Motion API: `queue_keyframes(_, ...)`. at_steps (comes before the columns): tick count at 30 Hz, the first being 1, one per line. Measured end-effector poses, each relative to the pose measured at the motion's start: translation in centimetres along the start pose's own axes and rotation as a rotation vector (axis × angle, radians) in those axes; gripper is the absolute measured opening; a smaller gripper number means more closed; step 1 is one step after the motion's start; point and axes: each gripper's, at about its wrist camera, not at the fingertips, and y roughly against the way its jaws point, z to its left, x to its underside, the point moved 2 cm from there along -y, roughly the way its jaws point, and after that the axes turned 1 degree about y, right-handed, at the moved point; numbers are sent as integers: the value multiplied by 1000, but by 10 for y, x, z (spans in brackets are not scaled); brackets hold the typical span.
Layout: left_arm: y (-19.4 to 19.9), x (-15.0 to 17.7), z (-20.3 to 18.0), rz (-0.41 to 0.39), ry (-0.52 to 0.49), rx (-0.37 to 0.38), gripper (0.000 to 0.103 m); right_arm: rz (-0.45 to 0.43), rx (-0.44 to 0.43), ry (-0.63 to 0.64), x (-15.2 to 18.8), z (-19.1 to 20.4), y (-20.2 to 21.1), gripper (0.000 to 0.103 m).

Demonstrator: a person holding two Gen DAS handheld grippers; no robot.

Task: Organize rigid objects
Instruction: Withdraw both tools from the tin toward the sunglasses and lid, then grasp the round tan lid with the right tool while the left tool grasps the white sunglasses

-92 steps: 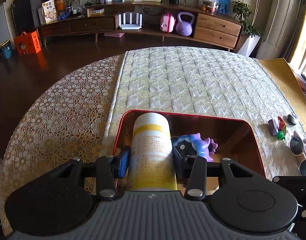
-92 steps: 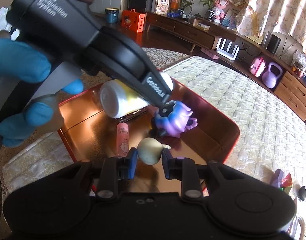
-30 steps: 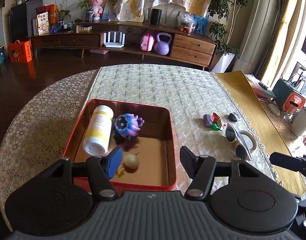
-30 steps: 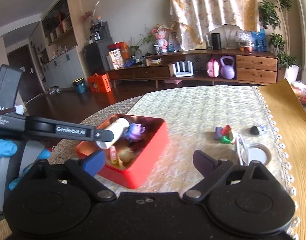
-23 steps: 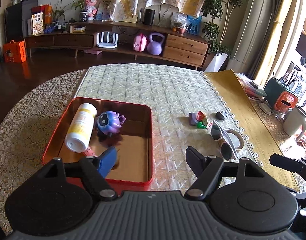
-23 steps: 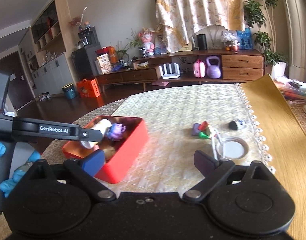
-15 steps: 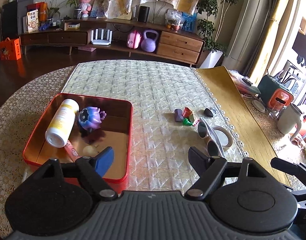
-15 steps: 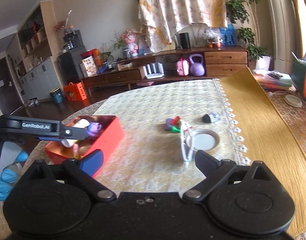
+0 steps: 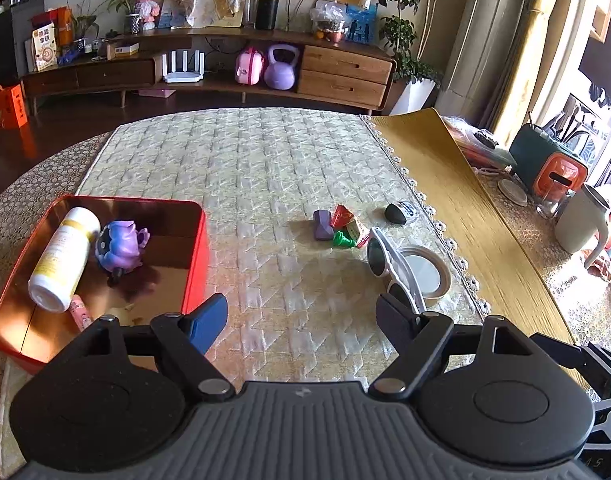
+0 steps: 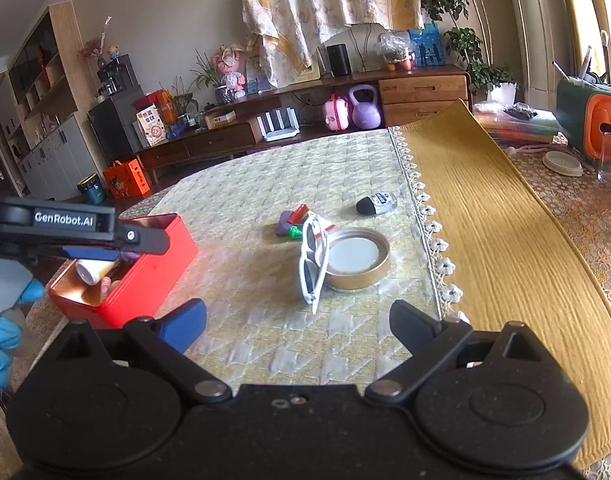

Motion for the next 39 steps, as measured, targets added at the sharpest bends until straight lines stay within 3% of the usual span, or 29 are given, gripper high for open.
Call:
queue_keyframes(13,-70,-31,-51,83,-57,18,81,32,76,42,-12,-46,-30,98)
queue_keyframes(19,-107,-39,-69,127,-60,0,81,64,74,134,-15,-50,-53,95)
queue_keyframes(27,-147,-48,-70,170,-13,-41,81,66,56,275,-20,-43,-82,91)
queue_keyframes(39,-174,-41,-64,207,23,-18,78,83,26,371,-21,-37,-118,87)
